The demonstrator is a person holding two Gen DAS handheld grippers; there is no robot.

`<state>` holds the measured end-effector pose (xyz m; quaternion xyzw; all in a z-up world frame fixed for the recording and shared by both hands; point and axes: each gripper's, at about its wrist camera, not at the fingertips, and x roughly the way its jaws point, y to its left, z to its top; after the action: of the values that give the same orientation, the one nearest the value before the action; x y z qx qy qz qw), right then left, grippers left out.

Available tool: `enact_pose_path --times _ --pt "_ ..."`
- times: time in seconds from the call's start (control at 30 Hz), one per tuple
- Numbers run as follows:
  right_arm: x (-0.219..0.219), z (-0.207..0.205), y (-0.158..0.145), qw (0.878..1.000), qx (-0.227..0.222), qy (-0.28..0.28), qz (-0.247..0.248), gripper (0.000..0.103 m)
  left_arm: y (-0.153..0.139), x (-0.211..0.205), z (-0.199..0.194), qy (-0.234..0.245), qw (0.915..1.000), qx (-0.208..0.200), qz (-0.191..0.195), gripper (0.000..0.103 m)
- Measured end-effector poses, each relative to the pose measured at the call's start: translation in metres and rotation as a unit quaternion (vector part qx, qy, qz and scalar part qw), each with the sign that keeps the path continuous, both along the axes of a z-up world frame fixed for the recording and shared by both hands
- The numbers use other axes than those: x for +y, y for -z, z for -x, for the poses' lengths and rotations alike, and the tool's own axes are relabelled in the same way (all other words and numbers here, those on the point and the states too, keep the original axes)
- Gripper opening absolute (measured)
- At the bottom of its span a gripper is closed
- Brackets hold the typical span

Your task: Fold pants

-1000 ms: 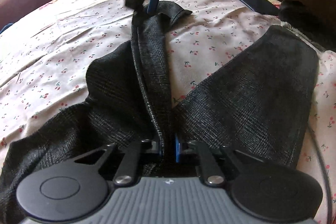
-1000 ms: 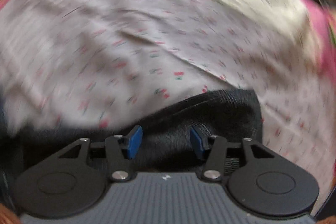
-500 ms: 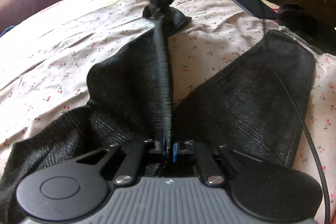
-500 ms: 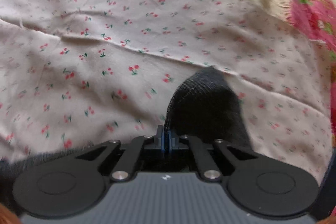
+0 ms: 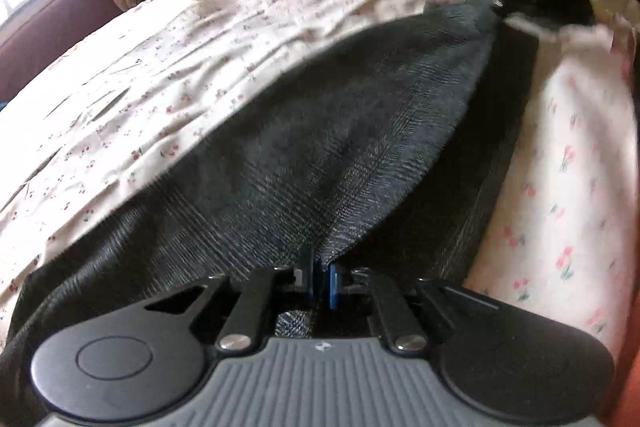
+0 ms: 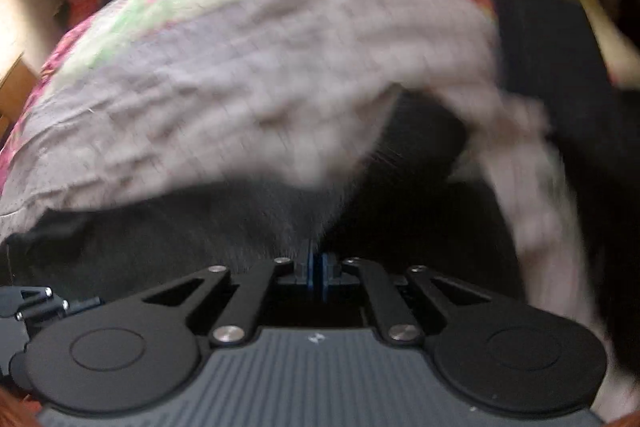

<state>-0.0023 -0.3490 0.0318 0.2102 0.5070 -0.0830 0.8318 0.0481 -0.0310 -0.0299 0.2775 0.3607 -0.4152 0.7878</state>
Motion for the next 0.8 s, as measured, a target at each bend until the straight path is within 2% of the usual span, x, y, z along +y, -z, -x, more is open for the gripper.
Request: enact_pose_path --times 0.07,0.1,0.3,0.37,0.4,0.43,0.47,0.57,0.67,0.73,0.8 --pt "-0.008 0.013 0.021 0.999 -0.005 0.04 -0.036 0.011 -0.001 -0.002 0.001 -0.008 0.9999 -0.006 -0.003 0.022" --pt "-0.011 0.017 0.026 0.998 -0.013 0.053 -0.04 0.011 -0.003 -0.003 0.001 -0.013 0.9999 -0.007 -0.004 0.023" --pt "-0.029 0.024 0.025 0.993 -0.061 0.1 -0.027 0.037 -0.003 -0.014 0.014 -0.009 0.9992 -0.028 -0.027 0.029" --pt "-0.043 0.025 0.033 0.987 -0.075 0.129 -0.055 0.038 0.001 -0.018 0.021 -0.006 0.9984 -0.044 -0.035 0.029" --pt "-0.049 0.026 0.038 0.984 -0.078 0.142 -0.074 0.031 0.001 -0.021 0.022 -0.006 0.9982 -0.048 -0.035 0.029" --pt "-0.053 0.025 0.043 0.98 -0.081 0.157 -0.093 0.012 0.001 -0.023 0.021 -0.009 0.9981 -0.05 -0.035 0.029" --pt "-0.054 0.025 0.045 0.976 -0.086 0.165 -0.108 0.006 0.001 -0.024 0.02 -0.012 0.998 -0.051 -0.036 0.029" --pt "-0.06 0.027 0.027 0.97 -0.126 0.163 -0.128 0.004 -0.006 -0.026 0.016 -0.012 0.9983 -0.047 -0.032 0.029" --pt "-0.064 0.019 -0.018 0.961 -0.188 0.135 -0.148 0.004 -0.024 -0.024 0.016 -0.015 0.9982 -0.057 -0.015 0.029" --pt "-0.057 0.018 -0.051 0.956 -0.235 0.108 -0.138 0.004 -0.036 -0.021 0.02 -0.014 0.9978 -0.064 0.002 0.029" --pt "-0.05 0.024 -0.068 0.953 -0.262 0.09 -0.119 0.004 -0.04 -0.02 0.026 -0.011 0.9975 -0.069 0.011 0.029"
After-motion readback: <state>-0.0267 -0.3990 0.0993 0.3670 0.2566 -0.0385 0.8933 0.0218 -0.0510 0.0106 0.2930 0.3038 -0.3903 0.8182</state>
